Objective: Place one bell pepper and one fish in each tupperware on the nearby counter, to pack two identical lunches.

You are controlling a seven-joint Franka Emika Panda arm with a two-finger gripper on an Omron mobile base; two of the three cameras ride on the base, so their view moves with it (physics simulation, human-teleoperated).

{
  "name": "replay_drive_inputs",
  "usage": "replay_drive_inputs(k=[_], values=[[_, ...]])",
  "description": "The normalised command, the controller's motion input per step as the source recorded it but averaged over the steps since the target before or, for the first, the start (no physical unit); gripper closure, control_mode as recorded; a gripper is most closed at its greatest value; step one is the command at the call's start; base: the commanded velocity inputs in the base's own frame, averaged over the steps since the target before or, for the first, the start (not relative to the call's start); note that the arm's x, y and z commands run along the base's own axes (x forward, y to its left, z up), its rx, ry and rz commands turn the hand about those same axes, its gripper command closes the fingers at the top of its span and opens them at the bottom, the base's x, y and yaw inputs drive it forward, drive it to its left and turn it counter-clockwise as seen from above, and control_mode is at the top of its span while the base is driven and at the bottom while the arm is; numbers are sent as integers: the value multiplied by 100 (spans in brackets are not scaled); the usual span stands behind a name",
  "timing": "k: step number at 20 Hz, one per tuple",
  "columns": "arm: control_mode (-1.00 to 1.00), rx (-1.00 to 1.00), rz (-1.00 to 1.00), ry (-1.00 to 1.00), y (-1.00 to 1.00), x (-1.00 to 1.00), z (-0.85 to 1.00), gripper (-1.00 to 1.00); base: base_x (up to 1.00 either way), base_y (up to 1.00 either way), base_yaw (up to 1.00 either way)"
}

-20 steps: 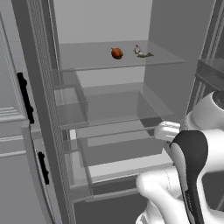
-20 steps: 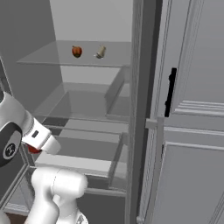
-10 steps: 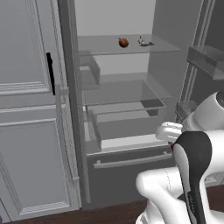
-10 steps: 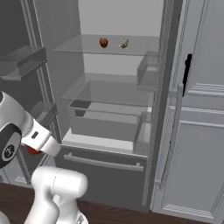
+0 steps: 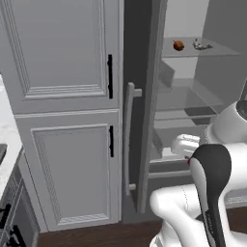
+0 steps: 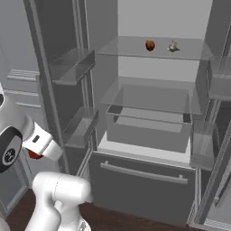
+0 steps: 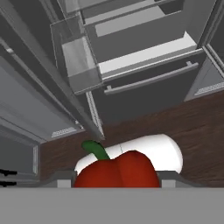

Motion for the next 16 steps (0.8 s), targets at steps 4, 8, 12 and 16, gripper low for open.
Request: replay_drive_inputs(k=[4,8,12,16], values=[[100,0,0,0,0,0,0,100,-20,81,8],[100,0,0,0,0,0,0,100,-1,89,3],[100,0,0,0,0,0,0,100,12,85,3],[100,0,0,0,0,0,0,100,14,80,3]])
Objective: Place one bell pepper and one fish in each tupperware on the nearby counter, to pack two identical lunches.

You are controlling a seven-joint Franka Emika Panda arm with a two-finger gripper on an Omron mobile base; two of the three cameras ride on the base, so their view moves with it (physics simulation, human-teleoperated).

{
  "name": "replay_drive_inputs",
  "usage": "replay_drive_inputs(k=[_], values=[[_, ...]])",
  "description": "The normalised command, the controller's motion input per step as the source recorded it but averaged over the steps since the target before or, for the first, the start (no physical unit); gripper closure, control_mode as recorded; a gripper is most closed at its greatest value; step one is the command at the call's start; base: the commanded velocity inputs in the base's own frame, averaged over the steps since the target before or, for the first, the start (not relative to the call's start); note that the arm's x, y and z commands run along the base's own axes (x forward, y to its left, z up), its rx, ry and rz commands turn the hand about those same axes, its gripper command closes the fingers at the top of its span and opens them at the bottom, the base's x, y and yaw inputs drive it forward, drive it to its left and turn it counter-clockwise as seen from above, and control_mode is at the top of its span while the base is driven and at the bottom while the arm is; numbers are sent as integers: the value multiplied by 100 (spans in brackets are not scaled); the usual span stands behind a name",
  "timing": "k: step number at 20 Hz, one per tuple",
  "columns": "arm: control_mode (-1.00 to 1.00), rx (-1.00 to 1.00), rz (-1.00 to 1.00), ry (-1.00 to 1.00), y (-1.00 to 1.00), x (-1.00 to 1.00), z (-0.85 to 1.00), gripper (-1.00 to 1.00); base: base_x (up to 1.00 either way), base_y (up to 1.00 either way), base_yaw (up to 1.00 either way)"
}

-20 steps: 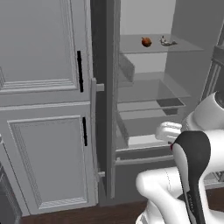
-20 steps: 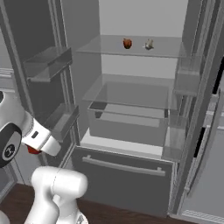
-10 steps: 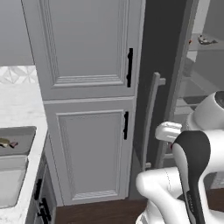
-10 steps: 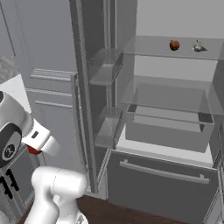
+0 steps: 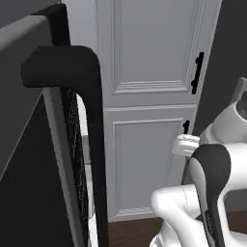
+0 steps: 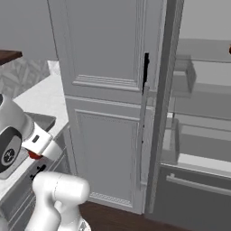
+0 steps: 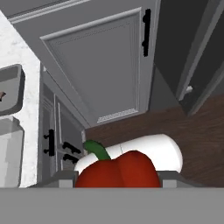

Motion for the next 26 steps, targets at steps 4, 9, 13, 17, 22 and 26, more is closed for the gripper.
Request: replay_drive_inputs(k=[4,9,13,17,22,26], values=[[100,0,0,0,0,0,0,100,53,27,2],[100,0,0,0,0,0,0,100,75,2,1],[100,0,0,0,0,0,0,100,46,39,2],[100,0,0,0,0,0,0,100,4,72,2],[100,0,0,0,0,0,0,100,20,45,0],[-100,0,0,0,3,24,-2,100,22,16,1]])
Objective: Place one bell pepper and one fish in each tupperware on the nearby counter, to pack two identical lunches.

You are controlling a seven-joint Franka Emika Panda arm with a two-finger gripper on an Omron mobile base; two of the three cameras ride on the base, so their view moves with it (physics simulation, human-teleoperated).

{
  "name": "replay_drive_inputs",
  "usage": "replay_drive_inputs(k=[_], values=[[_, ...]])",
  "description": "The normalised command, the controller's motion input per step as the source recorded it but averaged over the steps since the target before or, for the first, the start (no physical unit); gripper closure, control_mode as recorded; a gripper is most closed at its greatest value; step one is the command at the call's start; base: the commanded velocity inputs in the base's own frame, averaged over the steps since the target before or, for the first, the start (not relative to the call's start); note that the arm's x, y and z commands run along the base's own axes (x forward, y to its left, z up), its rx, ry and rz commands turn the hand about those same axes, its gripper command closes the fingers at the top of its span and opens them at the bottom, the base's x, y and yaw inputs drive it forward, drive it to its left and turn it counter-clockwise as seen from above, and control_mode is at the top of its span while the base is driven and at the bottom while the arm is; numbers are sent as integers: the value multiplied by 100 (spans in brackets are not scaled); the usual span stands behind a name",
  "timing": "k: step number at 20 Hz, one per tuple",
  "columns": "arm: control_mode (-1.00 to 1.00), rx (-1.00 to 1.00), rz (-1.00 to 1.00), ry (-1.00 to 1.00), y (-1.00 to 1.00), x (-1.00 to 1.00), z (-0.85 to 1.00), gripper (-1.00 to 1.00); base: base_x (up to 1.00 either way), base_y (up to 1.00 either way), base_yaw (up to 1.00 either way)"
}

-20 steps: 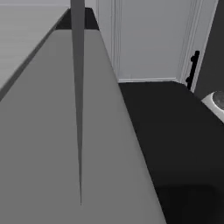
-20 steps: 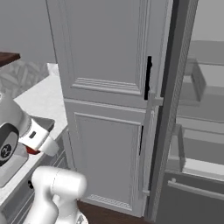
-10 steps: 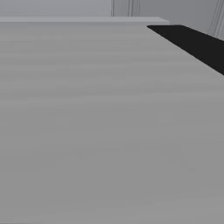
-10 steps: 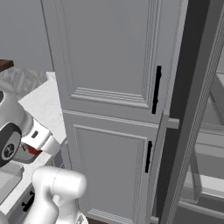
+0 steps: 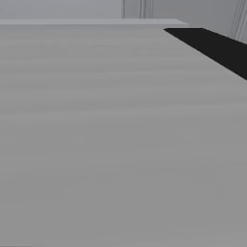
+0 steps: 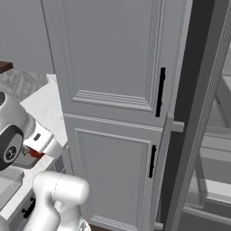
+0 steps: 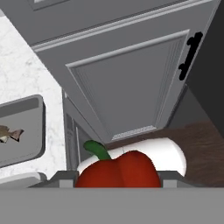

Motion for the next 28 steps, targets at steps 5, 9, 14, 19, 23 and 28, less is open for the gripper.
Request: replay_drive_inputs(k=[5,9,14,19,23,28], values=[[-100,0,6,2,45,33,-21,100,0,0,0],[-100,0,20,0,87,17,-37,100,0,0,0],[-100,0,21,0,88,24,-27,100,0,0,0],[-100,0,26,0,67,18,-20,100,0,0,0],[-100,0,32,0,53,33,-25,100,0,0,0],[-100,0,25,0,51,29,-32,100,0,0,0]])
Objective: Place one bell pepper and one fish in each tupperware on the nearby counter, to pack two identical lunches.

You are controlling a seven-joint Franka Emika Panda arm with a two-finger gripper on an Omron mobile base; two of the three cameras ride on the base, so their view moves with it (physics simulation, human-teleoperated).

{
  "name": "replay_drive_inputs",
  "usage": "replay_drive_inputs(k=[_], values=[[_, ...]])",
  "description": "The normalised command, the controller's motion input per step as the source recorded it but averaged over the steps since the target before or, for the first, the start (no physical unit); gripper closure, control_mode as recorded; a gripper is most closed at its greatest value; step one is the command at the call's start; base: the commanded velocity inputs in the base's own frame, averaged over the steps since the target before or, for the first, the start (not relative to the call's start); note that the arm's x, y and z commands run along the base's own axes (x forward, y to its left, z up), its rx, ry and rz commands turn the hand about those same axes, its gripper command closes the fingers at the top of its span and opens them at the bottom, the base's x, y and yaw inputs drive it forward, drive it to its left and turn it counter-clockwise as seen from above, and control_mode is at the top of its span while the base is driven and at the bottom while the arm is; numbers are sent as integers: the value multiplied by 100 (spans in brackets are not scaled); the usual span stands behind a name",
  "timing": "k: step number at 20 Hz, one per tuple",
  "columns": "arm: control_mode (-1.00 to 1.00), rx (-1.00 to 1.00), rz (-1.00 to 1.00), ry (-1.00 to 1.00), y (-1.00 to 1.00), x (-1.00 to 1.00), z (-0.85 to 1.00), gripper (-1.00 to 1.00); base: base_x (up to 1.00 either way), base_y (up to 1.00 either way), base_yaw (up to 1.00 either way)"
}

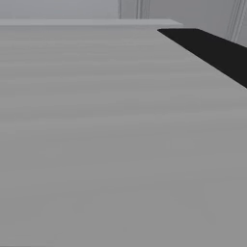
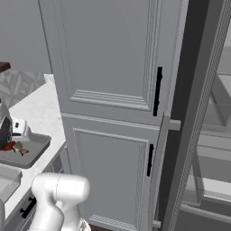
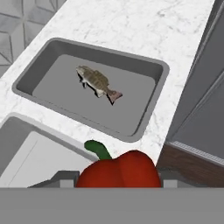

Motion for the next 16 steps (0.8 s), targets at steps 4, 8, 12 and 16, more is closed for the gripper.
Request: replay_drive_inputs(k=[4,8,12,16], values=[[-100,-5,6,0,62,26,-27,100,0,0,0],[-100,-3,0,1,52,28,-15,100,0,0,0],[-100,0,2,6,37,40,-18,100,0,0,0],[-100,0,3,5,33,43,-27,100,0,0,0]])
